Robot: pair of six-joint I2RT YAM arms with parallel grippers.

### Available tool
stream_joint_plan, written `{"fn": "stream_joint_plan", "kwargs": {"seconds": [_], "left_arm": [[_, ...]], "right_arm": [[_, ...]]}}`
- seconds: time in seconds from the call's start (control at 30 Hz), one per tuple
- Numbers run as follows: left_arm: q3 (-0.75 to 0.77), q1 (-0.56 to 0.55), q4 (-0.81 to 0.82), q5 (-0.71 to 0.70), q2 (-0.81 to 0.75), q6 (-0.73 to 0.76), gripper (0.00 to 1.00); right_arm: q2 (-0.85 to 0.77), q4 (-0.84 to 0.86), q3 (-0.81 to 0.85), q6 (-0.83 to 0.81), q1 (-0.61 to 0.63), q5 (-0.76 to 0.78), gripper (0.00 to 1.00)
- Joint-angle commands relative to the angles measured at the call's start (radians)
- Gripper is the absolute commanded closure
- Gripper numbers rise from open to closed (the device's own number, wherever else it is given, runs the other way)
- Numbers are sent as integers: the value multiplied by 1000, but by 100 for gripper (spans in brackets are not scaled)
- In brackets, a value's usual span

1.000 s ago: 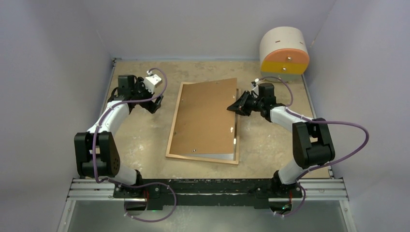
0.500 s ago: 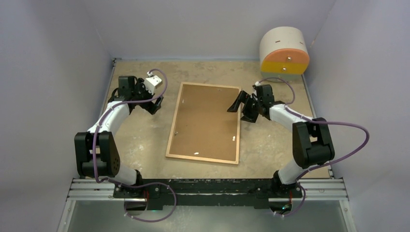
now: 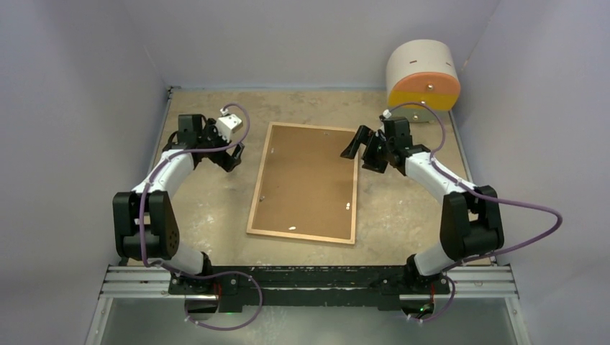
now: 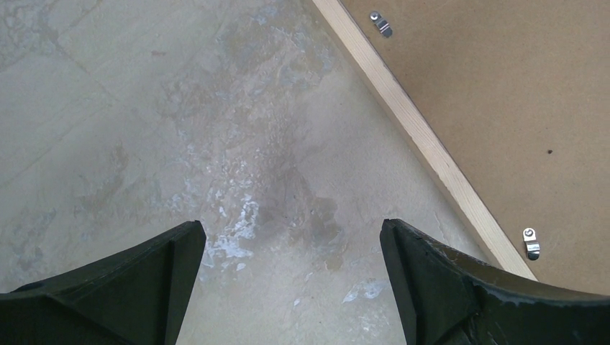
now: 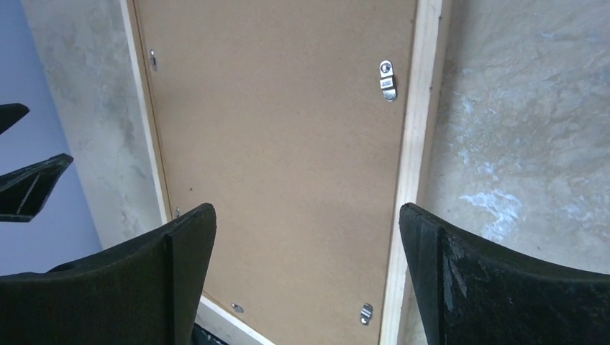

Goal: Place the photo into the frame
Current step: Place the photo frame item in the photo frame.

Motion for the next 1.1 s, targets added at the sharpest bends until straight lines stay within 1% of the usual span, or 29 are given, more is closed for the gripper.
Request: {"fn": "stream_joint_plan", "kwargs": {"seconds": [0.0, 0.03, 0.13, 0.33, 0.5, 0.6, 0.73, 0.83, 0.93, 1.07], "left_arm": [[-16, -3, 4, 65, 4, -15, 0], [-24, -3, 7, 74, 5, -17, 0], [-48, -6, 28, 90, 25, -19, 0], [-45, -20, 52, 118, 115, -25, 5], [-55, -25, 84, 88, 172, -20, 8], [-62, -25, 97, 86, 204, -20, 10], [-74, -63, 121, 78, 231, -23, 11], [-75, -77, 134, 74, 245, -30, 12], [-75, -84, 141, 68, 252, -33, 13], [-85, -87, 143, 63, 260, -30, 15]], "right_arm": [[44, 49, 18, -9, 9, -4, 1], [50, 51, 15, -8, 13, 25, 4], [86, 43, 25, -12, 15, 61, 15], [132, 67, 29, 5, 16, 51, 22], [164, 72, 22, 14, 15, 36, 26], [176, 91, 8, 23, 16, 10, 30], [179, 107, -18, 31, 19, -9, 35], [138, 60, -28, 21, 19, 30, 36], [63, 6, -28, 20, 18, 106, 36], [-15, 8, -45, 13, 18, 120, 36]]}}
